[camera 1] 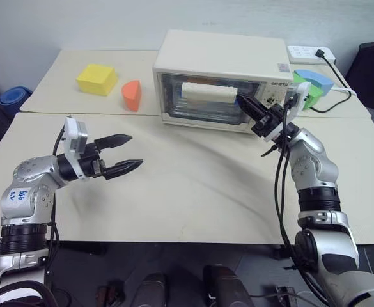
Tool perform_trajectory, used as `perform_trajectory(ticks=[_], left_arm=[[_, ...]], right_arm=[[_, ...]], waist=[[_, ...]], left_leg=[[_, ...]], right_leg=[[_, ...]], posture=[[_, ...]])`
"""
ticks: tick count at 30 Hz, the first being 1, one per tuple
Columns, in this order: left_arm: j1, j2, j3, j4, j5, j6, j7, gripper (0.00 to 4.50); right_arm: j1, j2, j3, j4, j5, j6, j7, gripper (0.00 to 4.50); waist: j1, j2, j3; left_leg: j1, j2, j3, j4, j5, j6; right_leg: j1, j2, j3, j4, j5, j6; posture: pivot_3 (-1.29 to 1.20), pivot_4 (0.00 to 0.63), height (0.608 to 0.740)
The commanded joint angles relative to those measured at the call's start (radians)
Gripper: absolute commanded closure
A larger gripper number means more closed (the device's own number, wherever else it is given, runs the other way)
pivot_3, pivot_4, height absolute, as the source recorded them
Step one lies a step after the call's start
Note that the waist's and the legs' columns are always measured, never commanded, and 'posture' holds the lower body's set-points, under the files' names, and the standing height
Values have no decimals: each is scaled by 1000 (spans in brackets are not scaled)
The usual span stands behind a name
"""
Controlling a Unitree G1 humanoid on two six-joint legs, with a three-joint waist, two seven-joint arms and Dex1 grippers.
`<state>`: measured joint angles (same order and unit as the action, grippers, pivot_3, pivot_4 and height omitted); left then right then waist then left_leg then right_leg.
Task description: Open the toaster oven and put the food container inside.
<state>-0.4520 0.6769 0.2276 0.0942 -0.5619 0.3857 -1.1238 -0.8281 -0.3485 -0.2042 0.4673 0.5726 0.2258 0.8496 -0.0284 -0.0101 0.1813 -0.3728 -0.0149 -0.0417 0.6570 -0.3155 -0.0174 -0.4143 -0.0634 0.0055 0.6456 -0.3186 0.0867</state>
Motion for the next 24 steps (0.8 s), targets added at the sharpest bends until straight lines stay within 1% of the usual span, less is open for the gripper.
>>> perform_trajectory(ticks=[1,4,6,8,11,13,16,18,20,23,24], left_arm=[[7,-3,12,-26,-14,-13,6,19],[18,-4,13,-35,-15,-12,9,19],[29,8,20,-38,-18,-8,2,19],[52,36,30,-42,-15,-8,-17,19],[78,67,41,-38,-7,-14,-29,19],[110,97,61,-26,2,-35,-41,19],[165,131,78,-19,9,-66,-69,19],[207,137,93,-16,7,-94,-88,19],[243,145,98,-24,19,-120,-94,19],[326,183,104,-65,22,-91,-109,0],[351,186,109,-75,32,-118,-113,0]], right_arm=[[-39,1,-9,12,-15,2,-16,4500],[-44,2,3,14,-34,11,-30,4500],[-17,-11,10,-32,-31,30,-13,4500],[44,-53,17,-109,-38,25,37,4500],[108,-103,3,-178,-26,56,59,4500],[185,-160,-12,-248,-10,80,95,4500],[286,-215,-22,-343,-2,83,131,4500],[353,-255,-17,-394,-5,97,159,4500],[401,-269,-30,-430,5,90,172,4500],[592,-322,-9,-548,-46,-76,323,3897],[640,-327,-13,-576,-33,-75,337,3595]], waist=[[-1,0,0],[-3,0,0],[-3,0,0],[-1,0,0],[1,0,0],[1,0,0],[2,0,0],[1,0,0],[-2,0,0],[2,0,0],[3,0,0]], left_leg=[[0,0,0,0,0,0],[0,0,0,0,0,0],[0,0,0,0,0,0],[0,0,0,0,0,0],[0,0,0,-2,0,0],[-1,0,0,-3,0,1],[-1,0,0,-5,-1,1],[-1,0,0,-6,-1,1],[1,0,1,-6,-1,2],[1,1,1,-7,-2,4],[1,1,0,-8,-2,4]], right_leg=[[0,0,0,0,0,0],[0,0,0,0,0,0],[-1,0,0,0,0,0],[-1,0,0,0,0,0],[-1,0,0,0,0,0],[-1,0,0,-1,0,0],[-1,-1,0,-3,0,0],[-1,-1,0,-4,0,0],[-1,-1,1,-6,0,0],[0,0,1,-8,0,0],[0,0,0,-8,0,-1]], posture=[[0,150,740],[0,150,740],[0,150,740],[0,150,740],[0,150,740],[0,150,740],[0,150,740],[0,150,740],[0,150,740],[0,150,740],[0,150,740]])
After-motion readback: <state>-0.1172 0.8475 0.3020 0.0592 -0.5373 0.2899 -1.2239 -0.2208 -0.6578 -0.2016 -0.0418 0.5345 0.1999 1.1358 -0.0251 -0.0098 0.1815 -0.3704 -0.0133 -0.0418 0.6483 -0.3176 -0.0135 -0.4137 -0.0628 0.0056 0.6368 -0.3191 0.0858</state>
